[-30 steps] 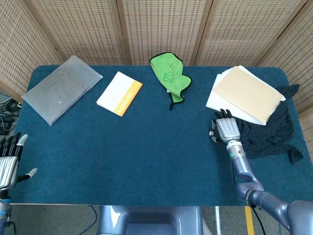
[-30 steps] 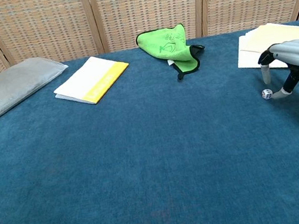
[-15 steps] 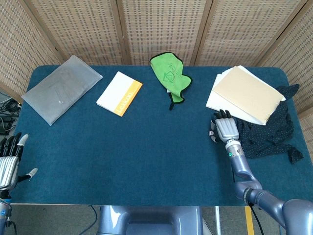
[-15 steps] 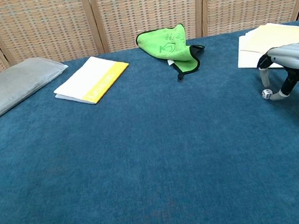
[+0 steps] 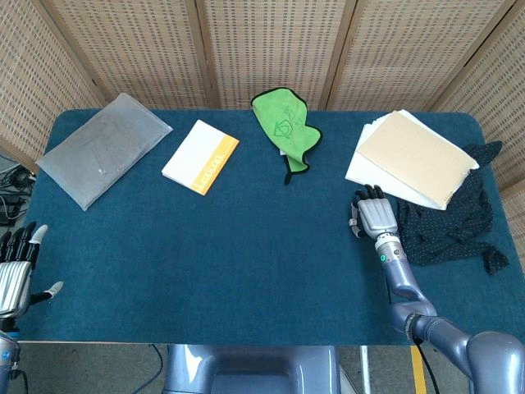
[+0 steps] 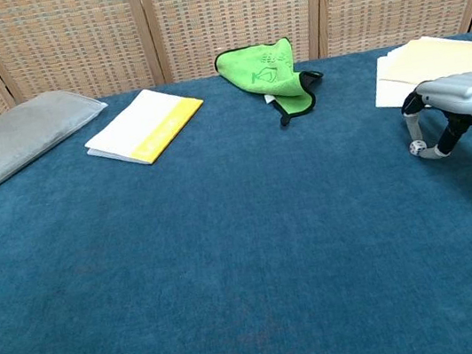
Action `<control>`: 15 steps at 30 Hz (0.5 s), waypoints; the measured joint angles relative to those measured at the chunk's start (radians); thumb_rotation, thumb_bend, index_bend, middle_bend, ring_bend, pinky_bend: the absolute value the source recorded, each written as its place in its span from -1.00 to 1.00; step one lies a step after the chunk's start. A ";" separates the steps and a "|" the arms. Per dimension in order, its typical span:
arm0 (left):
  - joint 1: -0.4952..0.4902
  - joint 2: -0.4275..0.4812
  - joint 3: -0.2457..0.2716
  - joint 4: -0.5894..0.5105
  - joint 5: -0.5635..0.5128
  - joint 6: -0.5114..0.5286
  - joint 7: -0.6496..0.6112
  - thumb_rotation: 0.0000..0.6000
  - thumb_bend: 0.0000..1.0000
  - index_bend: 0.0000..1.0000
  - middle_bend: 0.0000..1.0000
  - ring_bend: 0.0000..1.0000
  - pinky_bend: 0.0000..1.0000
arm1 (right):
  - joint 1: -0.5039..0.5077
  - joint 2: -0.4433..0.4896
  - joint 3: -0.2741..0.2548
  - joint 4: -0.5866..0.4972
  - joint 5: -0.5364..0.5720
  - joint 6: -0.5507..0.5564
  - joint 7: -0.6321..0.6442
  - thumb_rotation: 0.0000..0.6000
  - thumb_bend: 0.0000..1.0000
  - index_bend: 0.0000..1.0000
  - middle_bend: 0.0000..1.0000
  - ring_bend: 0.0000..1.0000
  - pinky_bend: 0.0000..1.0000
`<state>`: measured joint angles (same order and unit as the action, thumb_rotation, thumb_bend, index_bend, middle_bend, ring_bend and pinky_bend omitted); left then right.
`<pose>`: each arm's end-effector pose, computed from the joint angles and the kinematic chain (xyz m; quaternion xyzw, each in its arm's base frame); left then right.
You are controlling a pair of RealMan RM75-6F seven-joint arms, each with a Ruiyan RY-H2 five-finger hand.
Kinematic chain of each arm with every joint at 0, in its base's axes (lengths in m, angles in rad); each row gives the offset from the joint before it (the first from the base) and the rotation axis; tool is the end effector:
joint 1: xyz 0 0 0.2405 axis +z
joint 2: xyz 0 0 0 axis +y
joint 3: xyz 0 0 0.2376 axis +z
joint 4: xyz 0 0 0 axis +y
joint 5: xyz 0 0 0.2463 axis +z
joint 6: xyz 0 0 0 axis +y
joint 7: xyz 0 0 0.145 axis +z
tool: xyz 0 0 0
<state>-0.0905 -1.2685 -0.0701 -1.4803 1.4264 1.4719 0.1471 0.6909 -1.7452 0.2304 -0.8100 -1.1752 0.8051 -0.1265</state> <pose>-0.3267 0.1908 0.0886 -0.5929 -0.3656 -0.3396 0.6321 -0.2655 -0.4076 -0.0398 0.6891 -0.3976 0.2822 0.5361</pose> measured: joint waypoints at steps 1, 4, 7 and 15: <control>0.000 0.000 0.000 0.000 0.000 0.000 0.000 1.00 -1.00 -1.00 -1.00 -1.00 -1.00 | 0.000 0.000 -0.001 -0.001 0.002 -0.002 -0.001 1.00 0.00 0.13 -0.48 -1.00 -0.93; -0.001 0.001 0.000 0.000 0.000 0.000 -0.002 1.00 -1.00 -1.00 -1.00 -1.00 -1.00 | -0.002 0.005 -0.002 -0.012 0.000 0.005 -0.005 1.00 -0.01 0.13 -0.49 -1.00 -0.93; 0.000 0.002 0.001 -0.001 0.002 0.001 -0.005 1.00 -1.00 -1.00 -1.00 -1.00 -1.00 | -0.004 0.016 -0.001 -0.036 -0.005 0.022 -0.009 1.00 -0.01 0.13 -0.49 -1.00 -0.93; 0.003 0.008 0.003 -0.009 0.014 0.016 -0.014 1.00 -1.00 -1.00 -1.00 -1.00 -1.00 | -0.009 0.092 0.019 -0.213 -0.018 0.098 -0.051 1.00 -0.02 0.12 -0.50 -1.00 -0.93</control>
<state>-0.0870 -1.2604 -0.0669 -1.4891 1.4402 1.4875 0.1327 0.6821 -1.6527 0.2499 -1.0226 -1.1929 0.9028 -0.1776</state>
